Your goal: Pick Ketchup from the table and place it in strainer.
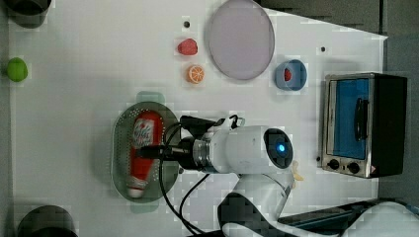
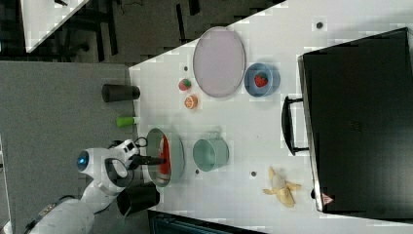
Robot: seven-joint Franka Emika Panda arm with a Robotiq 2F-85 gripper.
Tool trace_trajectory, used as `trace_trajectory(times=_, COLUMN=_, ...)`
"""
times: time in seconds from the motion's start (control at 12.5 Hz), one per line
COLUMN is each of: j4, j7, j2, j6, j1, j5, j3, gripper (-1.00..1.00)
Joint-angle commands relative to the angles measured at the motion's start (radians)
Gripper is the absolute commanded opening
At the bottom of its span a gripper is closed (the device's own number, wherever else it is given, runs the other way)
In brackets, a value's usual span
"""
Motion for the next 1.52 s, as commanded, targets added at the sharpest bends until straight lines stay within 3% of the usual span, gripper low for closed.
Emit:
trace_trajectory(times=0.08, j4=0.017, j7=0.123, j2=-0.117, j6=-0.01, j1=-0.02, j5=-0.003, j3=-0.006, gripper=1.0)
trace_trajectory(times=0.48, j4=0.034, j7=0.187, j2=-0.412, j6=-0.172, j1=-0.13, j5=0.001, j3=-0.02, gripper=1.0)
trace_trajectory(times=0.8, j4=0.093, j7=0.184, j2=-0.639, j6=-0.516, j1=-0.213, j5=0.1, j3=-0.142, gripper=1.0)
trace_trajectory(times=1.2, j4=0.22, j7=0.159, j2=-0.775, j6=-0.88, j1=-0.224, j5=0.151, j3=-0.389, gripper=1.0)
trace_trajectory(times=1.52, j4=0.253, j7=0.063, j2=-0.779, j6=-0.935, j1=-0.225, j5=0.105, j3=-0.503, gripper=1.0)
